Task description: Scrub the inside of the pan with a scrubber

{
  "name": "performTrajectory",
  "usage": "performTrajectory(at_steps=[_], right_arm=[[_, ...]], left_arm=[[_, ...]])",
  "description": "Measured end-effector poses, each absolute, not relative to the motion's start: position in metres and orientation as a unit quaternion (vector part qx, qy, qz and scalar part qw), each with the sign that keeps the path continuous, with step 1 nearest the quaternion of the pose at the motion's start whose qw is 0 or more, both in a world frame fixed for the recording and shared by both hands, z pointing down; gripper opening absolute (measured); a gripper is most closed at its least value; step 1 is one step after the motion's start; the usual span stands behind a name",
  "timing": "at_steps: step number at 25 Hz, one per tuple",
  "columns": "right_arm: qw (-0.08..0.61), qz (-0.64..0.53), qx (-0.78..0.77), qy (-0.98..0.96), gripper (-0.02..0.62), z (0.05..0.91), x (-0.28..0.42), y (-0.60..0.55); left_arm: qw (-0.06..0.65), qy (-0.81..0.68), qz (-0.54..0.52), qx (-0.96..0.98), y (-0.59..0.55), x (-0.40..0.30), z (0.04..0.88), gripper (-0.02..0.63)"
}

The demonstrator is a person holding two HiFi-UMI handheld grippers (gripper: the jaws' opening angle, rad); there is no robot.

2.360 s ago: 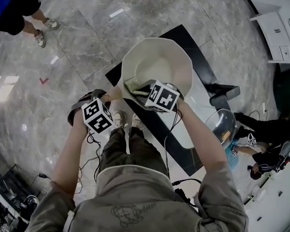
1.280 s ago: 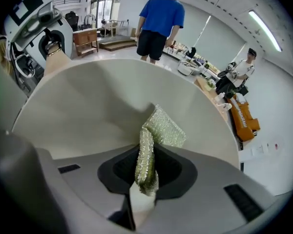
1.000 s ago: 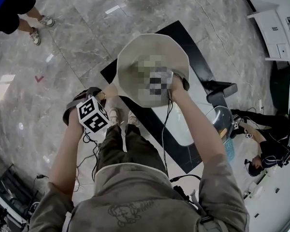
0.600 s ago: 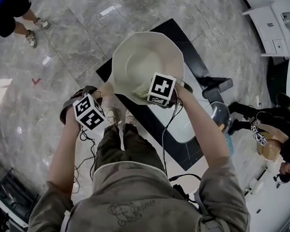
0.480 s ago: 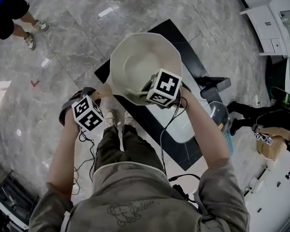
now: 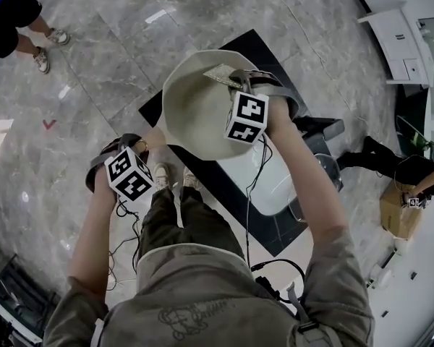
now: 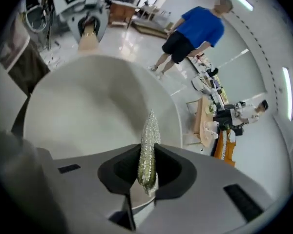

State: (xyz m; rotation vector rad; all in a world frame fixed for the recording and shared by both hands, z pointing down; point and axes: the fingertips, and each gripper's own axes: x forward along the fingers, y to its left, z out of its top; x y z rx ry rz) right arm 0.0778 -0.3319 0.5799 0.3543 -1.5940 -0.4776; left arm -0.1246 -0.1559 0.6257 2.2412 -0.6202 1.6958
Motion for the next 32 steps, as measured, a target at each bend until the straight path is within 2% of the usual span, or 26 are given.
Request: performTrajectory(at_steps=[5,12,20,24,28,32], right_arm=[[0.724,-0.229,0.136,-0.636,0.069,0.621,0.098,-0.327],[0.806,-0.101,0.115,-0.572,0.067,0.639,0.143,-0.294],[0.812,0.083,0.035,-0.577,0.064,0.640,0.148,-0.219],[0.741,0.205,-0.029,-0.639,0.063,0.635,0.116,-0.184],[0.583,0.352,-0.076,-0.728,0.063,0.604,0.060,-0.158],[0.449,0.398,-0.025,-0.800,0.063,0.576,0.032,-0.169]], left_arm=[[0.135,-0.215,0.584,0.772,-0.156,-0.124,0.626,0.101],[0.143,-0.213,0.586,0.769,-0.155,-0.123,0.628,0.100],[0.146,-0.212,0.588,0.767,-0.156,-0.121,0.628,0.100],[0.144,-0.213,0.589,0.766,-0.157,-0.121,0.629,0.100],[0.148,-0.213,0.589,0.766,-0.156,-0.121,0.628,0.100],[0.148,-0.219,0.586,0.766,-0.154,-0.120,0.629,0.100]])
